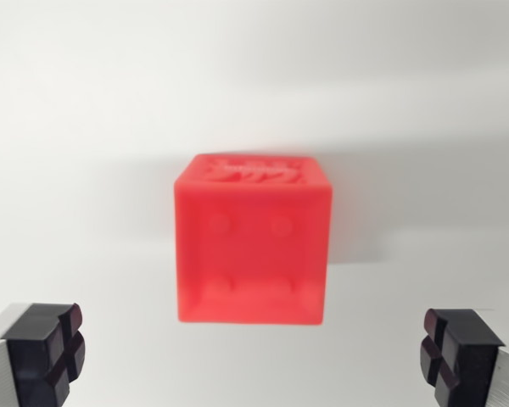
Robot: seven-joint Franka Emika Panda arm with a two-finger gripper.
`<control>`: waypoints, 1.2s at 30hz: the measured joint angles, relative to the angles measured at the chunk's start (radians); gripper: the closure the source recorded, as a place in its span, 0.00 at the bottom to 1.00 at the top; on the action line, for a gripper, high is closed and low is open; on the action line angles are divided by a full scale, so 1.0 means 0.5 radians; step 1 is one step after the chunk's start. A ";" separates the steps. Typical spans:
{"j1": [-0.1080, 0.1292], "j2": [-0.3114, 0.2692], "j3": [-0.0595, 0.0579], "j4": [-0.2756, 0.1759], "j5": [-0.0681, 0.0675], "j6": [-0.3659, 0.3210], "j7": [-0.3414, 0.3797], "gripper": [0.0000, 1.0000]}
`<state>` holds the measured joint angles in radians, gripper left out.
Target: Destack cube
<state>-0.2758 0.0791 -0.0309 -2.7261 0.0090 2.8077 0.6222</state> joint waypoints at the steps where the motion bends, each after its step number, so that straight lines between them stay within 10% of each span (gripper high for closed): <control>1: 0.000 -0.029 0.000 -0.001 -0.002 -0.027 0.002 0.00; 36: -0.006 -0.818 0.000 0.130 -0.032 -0.945 0.025 0.00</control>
<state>-0.2788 -0.3297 -0.0310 -2.6610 -0.0072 2.3351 0.6346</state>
